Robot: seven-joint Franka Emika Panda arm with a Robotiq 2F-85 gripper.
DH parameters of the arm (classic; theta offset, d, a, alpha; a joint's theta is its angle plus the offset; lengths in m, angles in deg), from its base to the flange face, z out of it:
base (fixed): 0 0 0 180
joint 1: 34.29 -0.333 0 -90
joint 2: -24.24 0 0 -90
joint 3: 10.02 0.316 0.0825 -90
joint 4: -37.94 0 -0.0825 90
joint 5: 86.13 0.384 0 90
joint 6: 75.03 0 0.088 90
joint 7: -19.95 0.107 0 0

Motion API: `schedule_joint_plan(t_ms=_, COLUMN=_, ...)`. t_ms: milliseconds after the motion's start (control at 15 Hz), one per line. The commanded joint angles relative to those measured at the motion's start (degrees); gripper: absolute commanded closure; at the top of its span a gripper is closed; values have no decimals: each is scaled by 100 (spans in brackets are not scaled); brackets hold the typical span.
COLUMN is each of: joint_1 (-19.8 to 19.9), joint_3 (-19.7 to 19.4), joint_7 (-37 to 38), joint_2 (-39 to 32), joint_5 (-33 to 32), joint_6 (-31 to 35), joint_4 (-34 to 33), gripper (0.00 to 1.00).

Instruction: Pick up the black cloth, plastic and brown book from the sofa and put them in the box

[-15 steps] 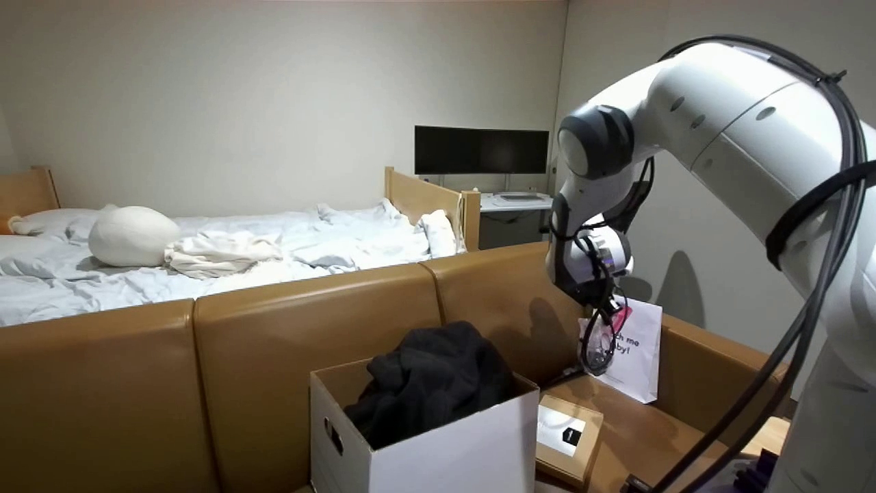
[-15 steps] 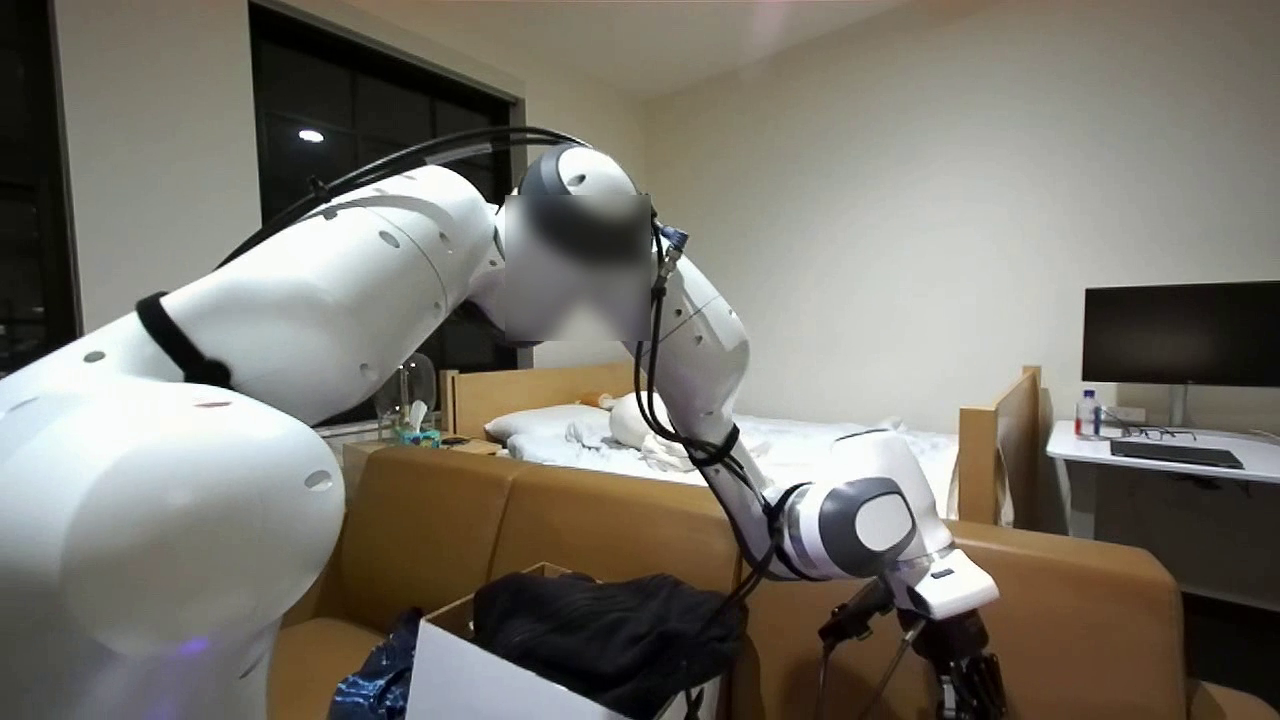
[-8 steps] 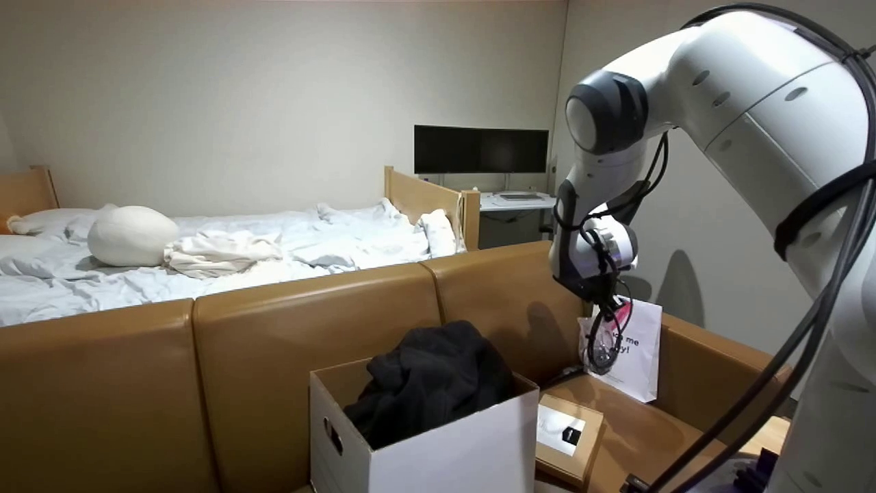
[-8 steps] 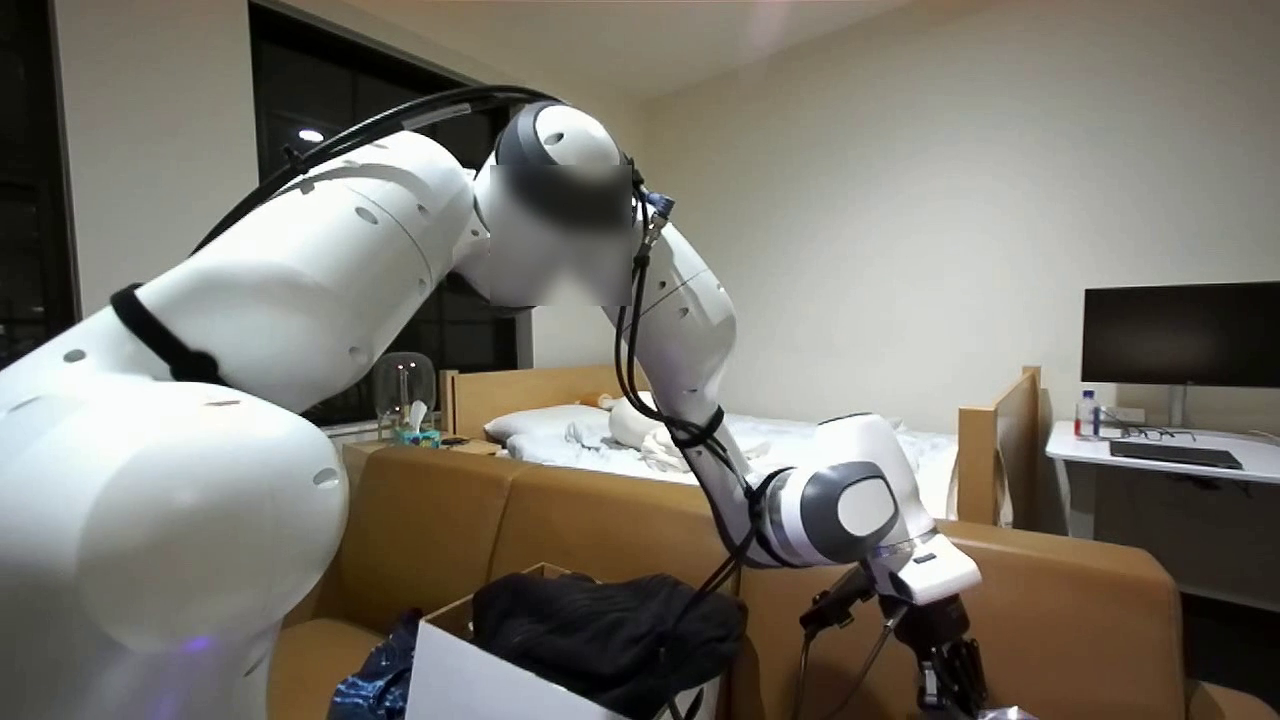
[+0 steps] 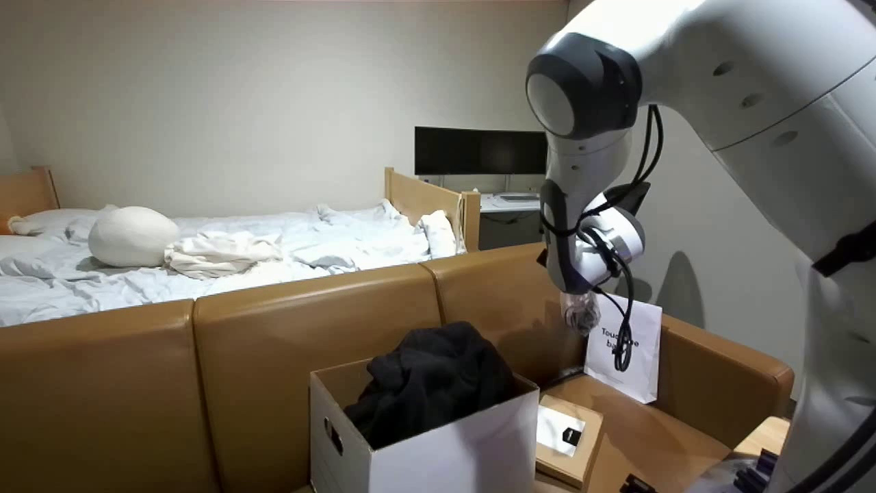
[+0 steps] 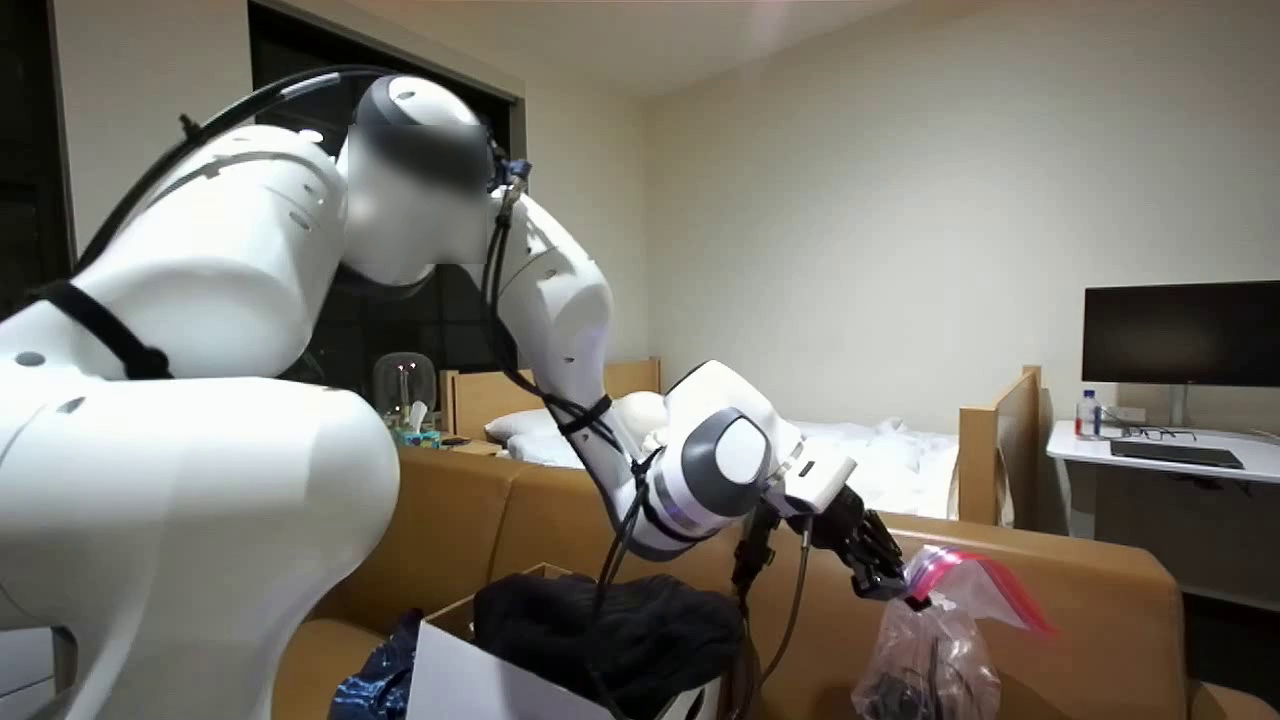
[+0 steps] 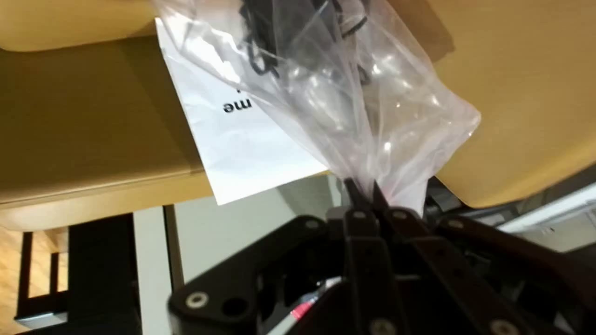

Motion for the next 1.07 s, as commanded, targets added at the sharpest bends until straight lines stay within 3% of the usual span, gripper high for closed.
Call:
schedule_joint_plan(t_ms=0, joint_1=-1501, joint_3=-890, joint_7=-711, joint_2=199, joint_5=1140, joint_6=1117, joint_4=999, gripper=100)
schedule_joint_plan(t_ms=67, joint_1=-1905, joint_3=-1083, joint_7=-1003, joint_2=351, joint_5=1437, joint_6=1221, joint_4=1141, gripper=100)
schedule_joint_plan(t_ms=133, joint_1=-2349, joint_3=-1398, joint_7=-1306, joint_2=426, joint_5=1658, joint_6=879, joint_4=903, gripper=100)
schedule_joint_plan(t_ms=200, joint_1=-2863, joint_3=-1837, joint_7=-1095, joint_2=580, joint_5=1263, joint_6=917, joint_4=1093, gripper=100)
schedule_joint_plan(t_ms=333, joint_1=-3791, joint_3=-2663, joint_7=-1304, joint_2=1018, joint_5=1075, joint_6=873, joint_4=1119, gripper=100)
schedule_joint_plan(t_ms=467, joint_1=-4441, joint_3=-3422, joint_7=-1180, joint_2=1616, joint_5=479, joint_6=910, joint_4=1149, gripper=100)
schedule_joint_plan(t_ms=533, joint_1=-4383, joint_3=-3512, joint_7=-898, joint_2=1844, joint_5=-45, joint_6=983, joint_4=1119, gripper=100)
schedule_joint_plan(t_ms=667, joint_1=-4271, joint_3=-3618, joint_7=-1124, joint_2=2399, joint_5=-668, joint_6=715, joint_4=991, gripper=100)
schedule_joint_plan(t_ms=733, joint_1=-4168, joint_3=-3495, joint_7=-2008, joint_2=2675, joint_5=-177, joint_6=494, joint_4=1004, gripper=100)
schedule_joint_plan(t_ms=800, joint_1=-4173, joint_3=-3698, joint_7=-1603, joint_2=2374, joint_5=-733, joint_6=126, joint_4=1080, gripper=100)
schedule_joint_plan(t_ms=1000, joint_1=-4123, joint_3=-3754, joint_7=-2063, joint_2=2164, joint_5=-924, joint_6=-626, joint_4=1137, gripper=100)
